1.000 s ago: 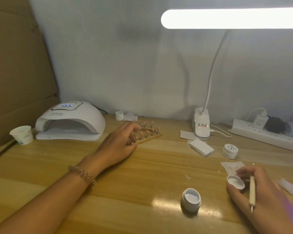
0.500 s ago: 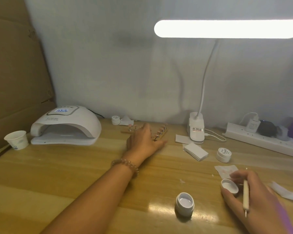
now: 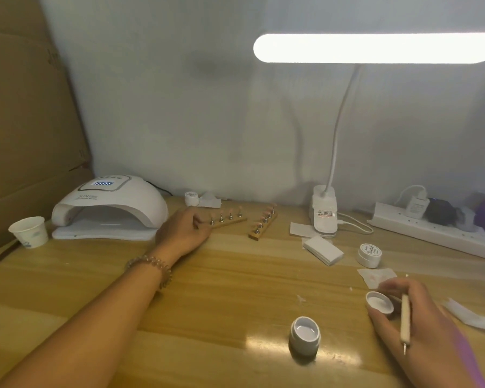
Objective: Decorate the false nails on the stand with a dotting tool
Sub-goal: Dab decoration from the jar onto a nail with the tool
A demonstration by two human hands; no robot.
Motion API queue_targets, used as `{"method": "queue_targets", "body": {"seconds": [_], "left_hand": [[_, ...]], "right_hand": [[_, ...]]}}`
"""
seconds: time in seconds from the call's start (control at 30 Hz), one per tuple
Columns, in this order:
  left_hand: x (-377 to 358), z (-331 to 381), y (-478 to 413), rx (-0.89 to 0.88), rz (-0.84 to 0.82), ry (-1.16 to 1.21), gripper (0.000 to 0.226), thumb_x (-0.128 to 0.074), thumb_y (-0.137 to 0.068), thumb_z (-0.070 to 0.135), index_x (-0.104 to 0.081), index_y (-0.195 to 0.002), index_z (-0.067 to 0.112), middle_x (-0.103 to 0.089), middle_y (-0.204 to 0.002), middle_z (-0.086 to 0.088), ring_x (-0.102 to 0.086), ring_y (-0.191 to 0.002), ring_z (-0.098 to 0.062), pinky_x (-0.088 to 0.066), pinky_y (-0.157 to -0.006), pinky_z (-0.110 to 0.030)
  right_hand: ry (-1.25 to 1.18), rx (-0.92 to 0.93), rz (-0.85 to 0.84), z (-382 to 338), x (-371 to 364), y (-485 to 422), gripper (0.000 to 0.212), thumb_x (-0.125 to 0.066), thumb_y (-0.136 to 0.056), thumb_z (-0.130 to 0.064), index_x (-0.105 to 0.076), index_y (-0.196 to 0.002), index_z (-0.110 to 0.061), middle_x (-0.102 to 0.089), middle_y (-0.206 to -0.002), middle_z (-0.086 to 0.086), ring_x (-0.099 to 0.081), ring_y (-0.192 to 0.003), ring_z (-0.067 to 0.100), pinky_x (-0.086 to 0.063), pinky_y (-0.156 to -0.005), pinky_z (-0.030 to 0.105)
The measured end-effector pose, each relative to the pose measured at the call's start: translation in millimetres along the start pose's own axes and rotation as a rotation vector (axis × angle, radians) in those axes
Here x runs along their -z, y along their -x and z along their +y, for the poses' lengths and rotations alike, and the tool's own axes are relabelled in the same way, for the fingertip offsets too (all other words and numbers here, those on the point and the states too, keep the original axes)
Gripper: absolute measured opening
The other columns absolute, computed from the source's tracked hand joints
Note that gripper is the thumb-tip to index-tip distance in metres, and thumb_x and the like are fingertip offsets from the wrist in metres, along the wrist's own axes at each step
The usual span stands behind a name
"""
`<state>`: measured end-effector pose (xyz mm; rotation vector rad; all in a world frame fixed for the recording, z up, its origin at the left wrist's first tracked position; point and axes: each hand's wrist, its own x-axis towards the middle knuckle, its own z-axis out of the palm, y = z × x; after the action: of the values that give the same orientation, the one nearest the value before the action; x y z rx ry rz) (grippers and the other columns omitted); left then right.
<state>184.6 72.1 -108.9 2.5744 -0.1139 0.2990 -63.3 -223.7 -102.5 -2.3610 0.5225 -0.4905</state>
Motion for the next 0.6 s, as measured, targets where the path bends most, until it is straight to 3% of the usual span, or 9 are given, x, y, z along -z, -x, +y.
{"method": "queue_targets", "body": {"seconds": [0.2,0.3,0.37,0.43,0.5,0.6], "left_hand": [[34.6,-18.7,73.1,-0.132,-0.198,0.139,0.017,-0.075,-0.078,0.04,-0.06,-0.082,0.033,-0.064,-0.088,0.018,-0.057,-0.075,0.004,-0.05,-0.07,-0.03],[50.6,-18.1,112.8,-0.204,-0.302,0.171,0.018,-0.076,-0.074,0.04,-0.06,-0.08,0.036,-0.063,-0.084,0.018,-0.052,-0.062,0.007,-0.04,-0.058,-0.017],[55.0,-12.9,131.2,-0.232,-0.337,0.199,0.024,-0.071,-0.066,0.05,-0.06,-0.081,0.037,-0.062,-0.084,0.016,-0.051,-0.065,0.002,-0.043,-0.06,-0.018],[54.1,-3.8,143.3,-0.252,-0.365,0.245,0.03,-0.066,-0.059,0.057,-0.06,-0.083,0.04,-0.061,-0.081,0.018,-0.051,-0.07,0.0,-0.045,-0.066,-0.025],[48.7,8.2,149.6,-0.276,-0.397,0.275,0.029,-0.067,-0.061,0.054,-0.061,-0.086,0.041,-0.059,-0.079,0.016,-0.05,-0.072,-0.002,-0.047,-0.071,-0.032],[38.8,27.3,146.9,-0.348,-0.463,0.26,0.022,-0.072,-0.073,0.036,-0.062,-0.093,0.036,-0.061,-0.093,0.013,-0.054,-0.084,-0.006,-0.049,-0.077,-0.034]], "right_hand": [[-0.025,-0.008,-0.016,-4.1,4.0,2.1,0.032,-0.071,-0.084,-0.031,-0.049,-0.107,-0.035,-0.064,-0.107,-0.011,-0.055,-0.109,0.031,-0.043,-0.091,0.048],[-0.038,0.055,0.05,-6.1,6.8,6.3,0.029,-0.072,-0.086,-0.031,-0.052,-0.106,-0.033,-0.064,-0.096,-0.007,-0.055,-0.107,0.032,-0.042,-0.09,0.051],[-0.043,0.18,0.14,-11.7,8.5,13.8,0.017,-0.067,-0.089,-0.032,-0.054,-0.1,-0.03,-0.064,-0.092,-0.01,-0.058,-0.098,0.03,-0.038,-0.089,0.05],[-0.044,0.323,0.163,-21.5,9.5,25.8,0.021,-0.054,-0.08,-0.04,-0.055,-0.095,-0.026,-0.062,-0.089,-0.017,-0.059,-0.084,0.023,-0.037,-0.086,0.049],[-0.085,0.426,0.081,-28.8,4.9,37.0,0.031,-0.049,-0.071,-0.046,-0.054,-0.094,-0.025,-0.059,-0.088,-0.023,-0.058,-0.083,0.01,-0.044,-0.082,0.051],[-0.083,0.468,-0.085,-30.7,-5.1,43.5,0.036,-0.059,-0.074,-0.056,-0.052,-0.097,-0.028,-0.058,-0.09,-0.026,-0.055,-0.091,0.001,-0.045,-0.079,0.045]]}}
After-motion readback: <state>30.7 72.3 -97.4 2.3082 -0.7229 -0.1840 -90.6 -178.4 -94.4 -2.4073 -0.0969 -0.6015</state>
